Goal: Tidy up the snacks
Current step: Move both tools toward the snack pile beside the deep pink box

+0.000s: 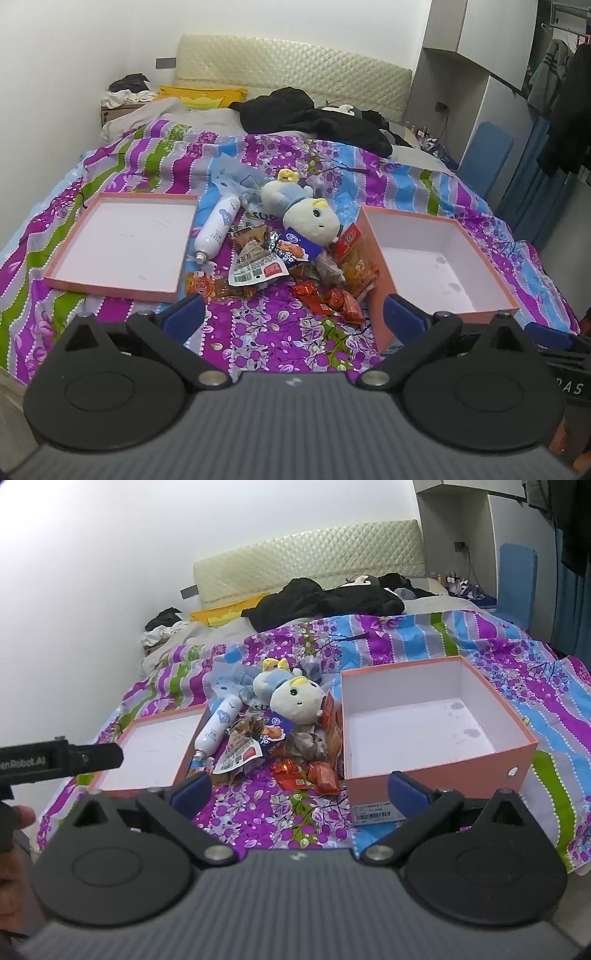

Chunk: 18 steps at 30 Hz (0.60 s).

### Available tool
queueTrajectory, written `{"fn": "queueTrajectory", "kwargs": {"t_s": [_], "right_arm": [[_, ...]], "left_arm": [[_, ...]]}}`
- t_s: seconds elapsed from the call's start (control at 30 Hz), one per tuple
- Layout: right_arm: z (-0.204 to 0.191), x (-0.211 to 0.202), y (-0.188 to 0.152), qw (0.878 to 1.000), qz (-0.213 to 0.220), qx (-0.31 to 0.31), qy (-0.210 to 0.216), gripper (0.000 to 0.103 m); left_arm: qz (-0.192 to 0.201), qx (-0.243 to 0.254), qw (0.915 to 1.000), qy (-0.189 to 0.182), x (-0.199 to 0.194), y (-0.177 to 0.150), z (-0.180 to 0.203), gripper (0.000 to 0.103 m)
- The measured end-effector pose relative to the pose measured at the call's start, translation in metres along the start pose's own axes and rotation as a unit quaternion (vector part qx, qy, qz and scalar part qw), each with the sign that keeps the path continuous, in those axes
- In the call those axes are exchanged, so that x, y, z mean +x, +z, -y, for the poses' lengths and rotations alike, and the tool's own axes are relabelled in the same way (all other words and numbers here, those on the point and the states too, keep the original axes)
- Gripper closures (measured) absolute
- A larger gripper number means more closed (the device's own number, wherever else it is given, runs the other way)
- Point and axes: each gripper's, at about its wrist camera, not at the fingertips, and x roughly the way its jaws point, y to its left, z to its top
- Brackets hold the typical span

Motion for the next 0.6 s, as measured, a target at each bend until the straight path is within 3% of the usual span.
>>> {"fn": "queueTrajectory", "kwargs": {"t_s": [0.6], "right_arm": [[0.0018, 0.0001, -0.0073, 1.000, 0.006, -0.007, -0.004, 0.000]], "left_arm": [[-0.006, 0.009, 0.9998, -0.015, 0.0023, -0.0066, 0.0003, 0.000]]}}
